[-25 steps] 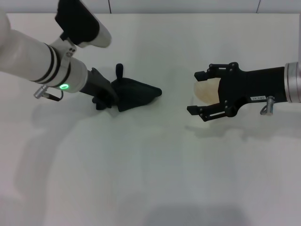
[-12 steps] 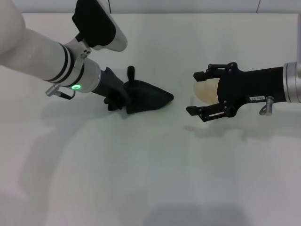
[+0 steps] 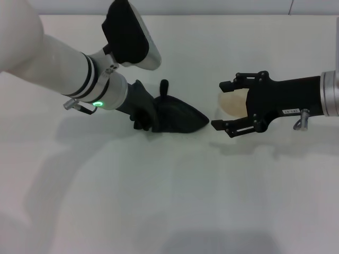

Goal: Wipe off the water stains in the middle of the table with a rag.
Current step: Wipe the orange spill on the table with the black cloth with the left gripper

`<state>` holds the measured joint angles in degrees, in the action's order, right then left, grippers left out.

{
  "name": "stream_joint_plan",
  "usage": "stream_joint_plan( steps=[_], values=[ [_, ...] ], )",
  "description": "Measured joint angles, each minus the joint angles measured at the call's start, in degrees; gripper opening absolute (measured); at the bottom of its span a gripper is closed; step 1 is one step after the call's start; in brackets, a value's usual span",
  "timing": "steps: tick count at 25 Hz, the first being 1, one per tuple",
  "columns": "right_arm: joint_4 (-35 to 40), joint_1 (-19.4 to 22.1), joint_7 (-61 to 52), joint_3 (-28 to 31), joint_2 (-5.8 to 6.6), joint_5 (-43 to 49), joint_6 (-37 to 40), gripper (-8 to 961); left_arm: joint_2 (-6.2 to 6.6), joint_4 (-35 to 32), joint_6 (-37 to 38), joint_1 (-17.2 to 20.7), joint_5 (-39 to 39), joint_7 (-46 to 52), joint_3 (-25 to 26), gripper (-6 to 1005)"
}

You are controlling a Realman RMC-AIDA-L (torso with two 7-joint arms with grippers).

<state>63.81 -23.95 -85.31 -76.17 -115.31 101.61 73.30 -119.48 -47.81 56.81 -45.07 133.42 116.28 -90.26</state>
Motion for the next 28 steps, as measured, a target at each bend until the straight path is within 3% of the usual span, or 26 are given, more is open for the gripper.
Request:
stream_joint_plan(
  steps=[8, 20, 28],
  values=[
    [0.0, -0.1, 0.05, 0.12, 0.08, 0.0, -0.14, 868, 0.11, -5.52, 3.91, 3.59, -1.16, -0.84, -1.25, 85],
    [-0.2, -0.39, 0.06, 0.15, 0.09, 0.0, -1.42, 868, 0.02, -7.78, 11.16, 3.74, -1.3, -1.02, -3.03, 85],
    [-0.61, -0.58, -0.04, 0.15, 0.14, -0.01, -1.97, 868, -0.02, -11.5, 11.69, 5.81, -0.94, 0.03, -4.2, 86]
  ],
)
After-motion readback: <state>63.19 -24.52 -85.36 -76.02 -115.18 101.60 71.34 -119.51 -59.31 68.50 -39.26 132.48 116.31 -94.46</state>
